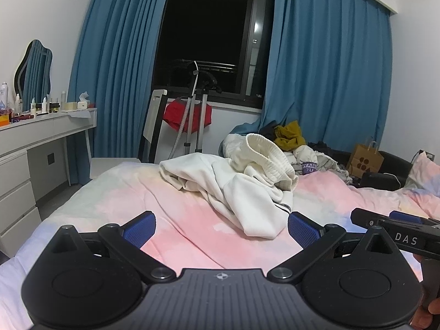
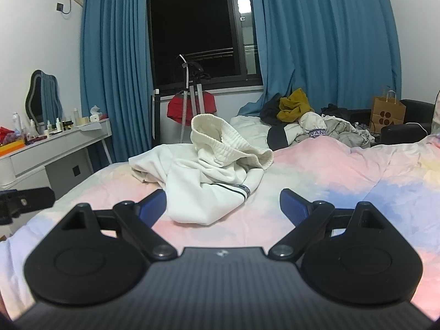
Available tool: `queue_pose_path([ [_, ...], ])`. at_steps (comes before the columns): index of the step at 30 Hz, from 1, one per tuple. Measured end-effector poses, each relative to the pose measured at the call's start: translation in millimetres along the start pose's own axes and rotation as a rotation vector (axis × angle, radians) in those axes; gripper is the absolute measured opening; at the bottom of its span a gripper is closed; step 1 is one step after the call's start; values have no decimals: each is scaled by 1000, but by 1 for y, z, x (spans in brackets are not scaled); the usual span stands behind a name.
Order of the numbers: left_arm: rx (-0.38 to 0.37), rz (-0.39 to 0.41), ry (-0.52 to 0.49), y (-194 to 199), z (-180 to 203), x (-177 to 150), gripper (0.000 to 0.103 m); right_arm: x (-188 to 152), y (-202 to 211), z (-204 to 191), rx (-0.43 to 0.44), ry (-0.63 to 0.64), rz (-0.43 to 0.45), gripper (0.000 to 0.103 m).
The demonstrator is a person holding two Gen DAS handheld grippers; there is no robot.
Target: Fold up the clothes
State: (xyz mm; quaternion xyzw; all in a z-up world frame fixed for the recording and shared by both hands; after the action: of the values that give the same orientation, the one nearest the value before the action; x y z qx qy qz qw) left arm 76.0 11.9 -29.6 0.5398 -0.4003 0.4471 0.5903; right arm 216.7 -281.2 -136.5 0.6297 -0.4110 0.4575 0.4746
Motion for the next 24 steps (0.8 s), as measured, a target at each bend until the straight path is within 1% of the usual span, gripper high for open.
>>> queue_pose_path([
  [9, 9, -21, 6, -5, -1, -6, 103, 0, 0, 2, -5, -19, -2, 91],
  [16, 23, -9, -47, -5, 9, -10, 103, 0, 0, 4, -24, -13, -2, 91],
  [24, 16, -14, -59, -10, 10, -16, 103, -2, -2, 5, -28, -11, -10, 91],
])
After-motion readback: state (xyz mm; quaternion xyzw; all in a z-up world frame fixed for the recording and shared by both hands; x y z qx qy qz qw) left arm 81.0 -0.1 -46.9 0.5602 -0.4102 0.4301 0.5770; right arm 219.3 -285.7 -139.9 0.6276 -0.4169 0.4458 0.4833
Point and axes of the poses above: each gripper's, at about its wrist camera, not at the fingertips, and y roughly against the way its jaws point, z to its right, x to its top, the point moved 6 cm from there along -y, roughly the way its jaws point, and after that the axes turned 2 degrees about z, right-handed, at the moved point
